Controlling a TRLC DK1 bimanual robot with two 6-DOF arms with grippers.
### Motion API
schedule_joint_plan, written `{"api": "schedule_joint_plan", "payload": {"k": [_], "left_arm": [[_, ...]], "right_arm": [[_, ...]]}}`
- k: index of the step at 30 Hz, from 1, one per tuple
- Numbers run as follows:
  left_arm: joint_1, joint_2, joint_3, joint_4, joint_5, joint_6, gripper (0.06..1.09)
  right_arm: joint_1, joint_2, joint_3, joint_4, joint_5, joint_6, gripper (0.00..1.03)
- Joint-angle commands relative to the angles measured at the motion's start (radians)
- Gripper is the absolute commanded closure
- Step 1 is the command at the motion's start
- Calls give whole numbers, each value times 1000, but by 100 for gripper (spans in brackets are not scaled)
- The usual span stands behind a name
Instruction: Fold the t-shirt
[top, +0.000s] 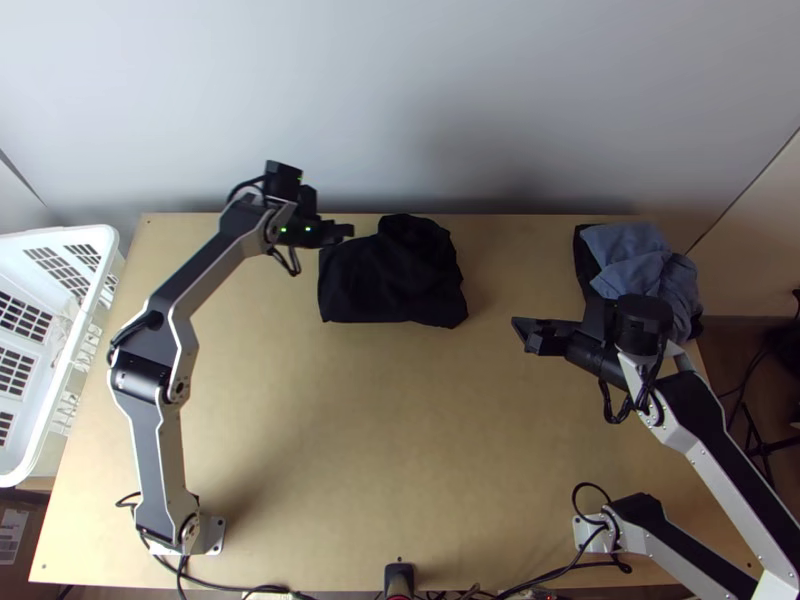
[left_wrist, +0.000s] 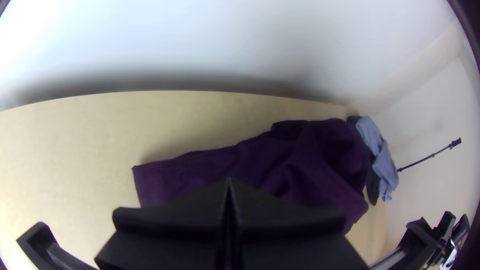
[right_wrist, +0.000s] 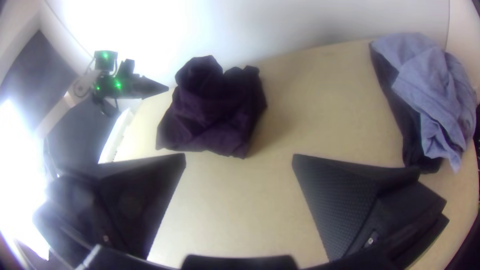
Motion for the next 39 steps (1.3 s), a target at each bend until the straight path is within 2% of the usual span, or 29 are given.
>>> {"api": "schedule_joint_plan", "payload": {"k": [1, 8, 12, 17, 21, 25, 34, 36, 39], "left_arm": [[-90, 30, 42, 36, -32, -27, 105], [-209, 103, 56, 86, -44, -31, 105], [-245, 137, 60, 169, -57, -62, 105], [-249, 197, 99, 257, -115, -96, 105], [-245, 258, 105, 283, -162, -67, 105], [-235, 312, 96, 263, -170, -64, 105], [-307, 264, -24, 215, -172, -19, 105], [-326, 261, -46, 195, -215, -5, 105], [-340, 235, -88, 204, -221, 9, 105]], "right_arm": [[3, 7, -3, -4, 1, -5, 4], [-6, 5, -26, -1, 1, -5, 4], [-12, -11, -46, -1, 1, -5, 4], [-14, -19, -58, -9, 1, -4, 4], [-14, -19, -64, -5, 1, 4, 4], [-12, -18, -62, -2, 0, 15, 4], [-7, 24, -16, -4, 1, -1, 4], [-4, 36, -7, -4, 1, -1, 4], [3, 47, -6, -1, 1, -7, 4]]}}
